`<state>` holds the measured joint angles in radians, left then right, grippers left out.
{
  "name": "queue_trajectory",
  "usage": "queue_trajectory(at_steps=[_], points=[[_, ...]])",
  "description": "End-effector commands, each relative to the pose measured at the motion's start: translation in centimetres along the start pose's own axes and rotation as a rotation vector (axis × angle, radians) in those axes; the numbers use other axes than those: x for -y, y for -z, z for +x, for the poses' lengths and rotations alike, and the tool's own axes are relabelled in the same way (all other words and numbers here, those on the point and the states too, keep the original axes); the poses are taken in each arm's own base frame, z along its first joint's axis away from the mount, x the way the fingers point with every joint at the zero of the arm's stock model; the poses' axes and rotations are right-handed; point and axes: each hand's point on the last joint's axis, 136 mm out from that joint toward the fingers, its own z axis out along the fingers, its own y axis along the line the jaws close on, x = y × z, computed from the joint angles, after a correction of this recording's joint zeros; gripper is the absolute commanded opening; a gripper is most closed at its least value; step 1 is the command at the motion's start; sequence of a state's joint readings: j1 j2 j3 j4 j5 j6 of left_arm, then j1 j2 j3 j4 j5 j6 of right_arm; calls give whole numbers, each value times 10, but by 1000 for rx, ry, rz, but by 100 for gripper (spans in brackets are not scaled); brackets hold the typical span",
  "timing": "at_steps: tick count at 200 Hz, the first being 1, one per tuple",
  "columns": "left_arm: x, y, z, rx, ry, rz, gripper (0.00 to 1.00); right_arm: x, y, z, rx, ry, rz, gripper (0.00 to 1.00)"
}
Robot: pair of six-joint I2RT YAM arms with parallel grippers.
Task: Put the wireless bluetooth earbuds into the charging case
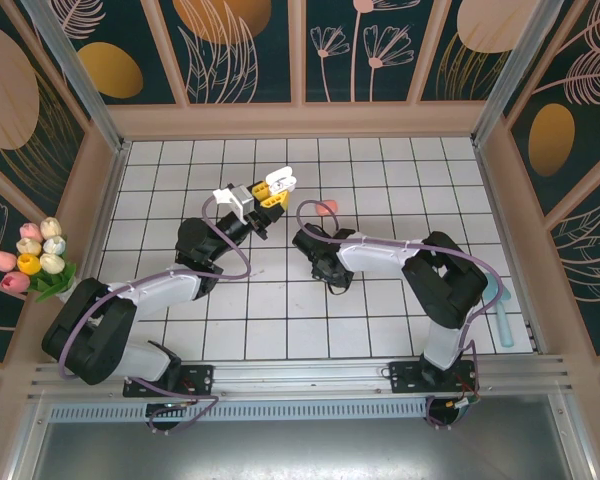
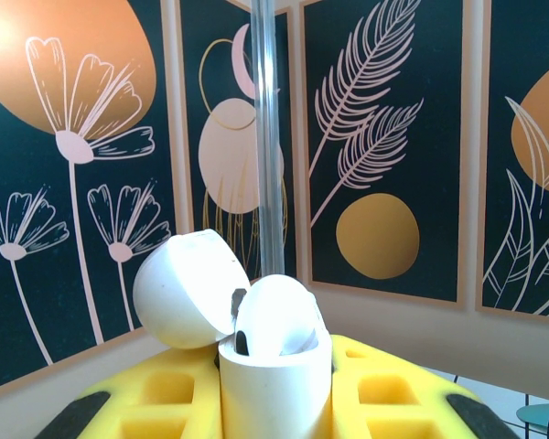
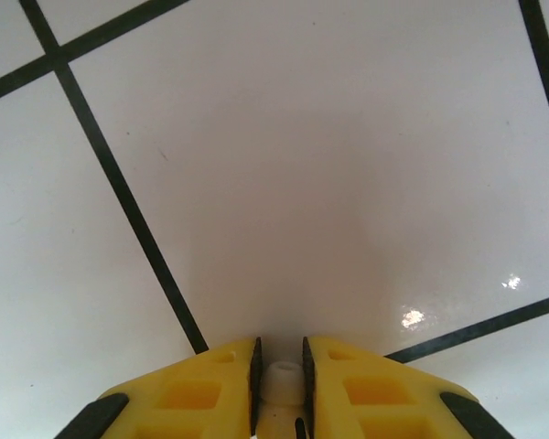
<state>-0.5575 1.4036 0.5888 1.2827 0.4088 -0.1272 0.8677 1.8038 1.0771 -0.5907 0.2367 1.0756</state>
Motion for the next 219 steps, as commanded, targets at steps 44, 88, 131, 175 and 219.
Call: queue_trajectory(at_steps=[44,88,131,175,219], points=[[4,3,-14,46,-29,3,0,-4,21,-22,99,266,-7,28],[4,3,-15,44,-27,2,0,-11,36,-28,97,177,-137,38],[4,3,-17,48,-25,1,0,-11,29,-23,68,126,-103,54],[5,5,-20,49,-25,-1,0,1,6,-21,45,170,34,57],[5,6,-22,51,-29,-4,0,10,-5,-15,28,203,83,57]])
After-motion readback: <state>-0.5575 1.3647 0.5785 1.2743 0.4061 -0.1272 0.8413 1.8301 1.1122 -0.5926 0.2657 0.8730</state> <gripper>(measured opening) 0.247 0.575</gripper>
